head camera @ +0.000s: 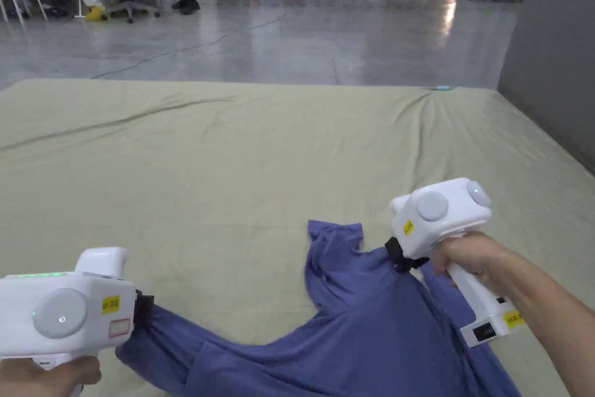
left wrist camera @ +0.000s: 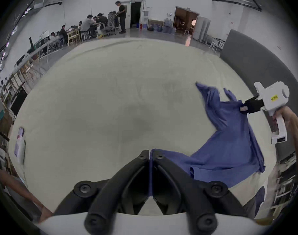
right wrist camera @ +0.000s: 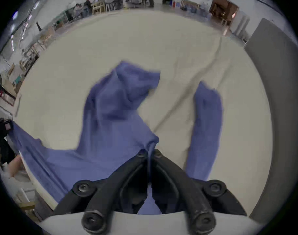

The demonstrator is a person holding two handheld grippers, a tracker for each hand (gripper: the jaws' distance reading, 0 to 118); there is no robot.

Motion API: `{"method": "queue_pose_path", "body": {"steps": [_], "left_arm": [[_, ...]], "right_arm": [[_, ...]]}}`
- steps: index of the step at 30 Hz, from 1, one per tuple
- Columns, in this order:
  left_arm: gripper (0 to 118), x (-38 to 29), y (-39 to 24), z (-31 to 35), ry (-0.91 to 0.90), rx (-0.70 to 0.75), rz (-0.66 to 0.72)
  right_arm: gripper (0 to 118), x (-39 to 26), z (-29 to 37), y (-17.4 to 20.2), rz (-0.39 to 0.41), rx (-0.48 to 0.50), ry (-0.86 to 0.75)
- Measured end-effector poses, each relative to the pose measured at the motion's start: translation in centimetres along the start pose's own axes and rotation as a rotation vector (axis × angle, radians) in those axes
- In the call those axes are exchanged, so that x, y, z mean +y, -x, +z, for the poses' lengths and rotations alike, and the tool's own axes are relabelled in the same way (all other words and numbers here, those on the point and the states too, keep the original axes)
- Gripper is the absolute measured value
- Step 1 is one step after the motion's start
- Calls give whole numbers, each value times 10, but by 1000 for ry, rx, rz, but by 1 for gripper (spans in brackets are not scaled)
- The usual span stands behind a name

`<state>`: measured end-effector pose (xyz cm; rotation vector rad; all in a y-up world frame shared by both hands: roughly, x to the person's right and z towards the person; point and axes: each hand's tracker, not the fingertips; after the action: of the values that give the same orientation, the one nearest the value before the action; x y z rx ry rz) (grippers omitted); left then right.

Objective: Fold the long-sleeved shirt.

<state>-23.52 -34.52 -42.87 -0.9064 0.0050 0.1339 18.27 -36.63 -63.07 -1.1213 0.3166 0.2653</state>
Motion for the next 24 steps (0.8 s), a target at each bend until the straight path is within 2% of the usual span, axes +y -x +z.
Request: {"method": "queue_pose_path", "body": {"steps": [4,7,12,14,16,19,24], "left_arm": [[0,66,-11,48,-148,3,-70],[0,132,-19,81,-252,40,-105],[0,269,-39,149,-449,8,-115],[0,320,-49,173,-503,31,-125],[0,359,-56,192,-527,47,-98],[0,393,-65,211,-581,75,-50],[0,414,-73,219,-632,78,-63]], "right_arm": [[0,37,117,-33,10,-107,-185],[0,69,208,-59,-51,-132,-329],[0,141,347,-81,-64,-297,-578],[0,162,388,-83,-110,-320,-658],[0,179,415,-85,-111,-320,-703],[0,192,434,-82,-96,-424,-767],[0,196,428,-93,-138,-442,-772]]}}
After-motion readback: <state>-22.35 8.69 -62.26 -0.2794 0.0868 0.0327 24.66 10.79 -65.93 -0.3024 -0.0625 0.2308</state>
